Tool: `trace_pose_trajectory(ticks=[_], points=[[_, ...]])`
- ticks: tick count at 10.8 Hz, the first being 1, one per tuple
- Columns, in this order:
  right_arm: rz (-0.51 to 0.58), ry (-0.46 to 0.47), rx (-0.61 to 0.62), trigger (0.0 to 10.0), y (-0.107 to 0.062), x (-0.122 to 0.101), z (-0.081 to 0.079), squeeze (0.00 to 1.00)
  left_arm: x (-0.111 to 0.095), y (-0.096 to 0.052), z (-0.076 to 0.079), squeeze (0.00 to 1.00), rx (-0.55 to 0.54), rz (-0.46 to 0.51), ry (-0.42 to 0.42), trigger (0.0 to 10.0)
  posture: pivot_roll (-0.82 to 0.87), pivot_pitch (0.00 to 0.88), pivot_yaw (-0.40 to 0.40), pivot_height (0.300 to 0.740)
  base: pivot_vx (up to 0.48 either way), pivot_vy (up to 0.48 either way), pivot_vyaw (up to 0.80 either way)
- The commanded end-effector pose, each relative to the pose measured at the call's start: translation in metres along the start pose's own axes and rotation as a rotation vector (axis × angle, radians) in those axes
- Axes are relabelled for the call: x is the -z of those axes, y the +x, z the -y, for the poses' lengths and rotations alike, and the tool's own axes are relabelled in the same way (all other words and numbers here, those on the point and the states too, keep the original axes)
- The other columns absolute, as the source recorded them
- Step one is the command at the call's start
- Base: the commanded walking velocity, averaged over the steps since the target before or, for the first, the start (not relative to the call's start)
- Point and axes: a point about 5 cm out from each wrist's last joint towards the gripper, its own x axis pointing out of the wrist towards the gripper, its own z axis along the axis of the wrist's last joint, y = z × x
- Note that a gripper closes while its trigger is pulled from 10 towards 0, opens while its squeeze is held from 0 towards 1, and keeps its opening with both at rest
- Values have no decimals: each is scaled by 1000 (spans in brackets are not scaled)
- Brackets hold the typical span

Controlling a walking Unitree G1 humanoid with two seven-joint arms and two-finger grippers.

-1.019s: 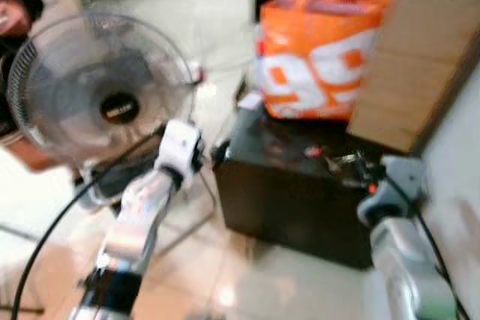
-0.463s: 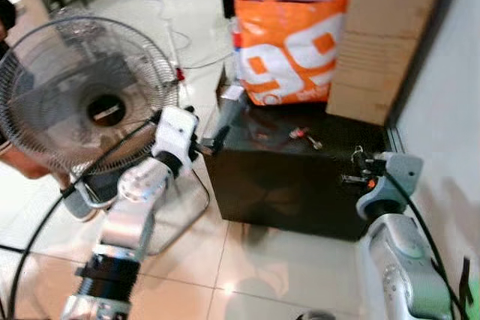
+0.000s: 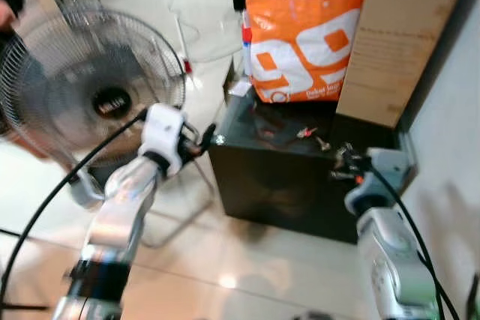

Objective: Hang keys on a hook

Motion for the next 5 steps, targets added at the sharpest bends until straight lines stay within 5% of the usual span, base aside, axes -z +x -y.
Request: trace_pose_trajectory(ticks=[1, 5], points=[[9, -16, -47, 10000, 5, -5, -7, 0, 2, -7, -5, 86, -45, -12, -10, 10000, -23, 0, 24, 740, 0, 0, 0], [-27, -34, -128, 10000, 15, -4, -15, 0, 6, -27, -3, 90, -123, -27, -25, 10000, 57, 0, -87, 740, 0, 263, 0]])
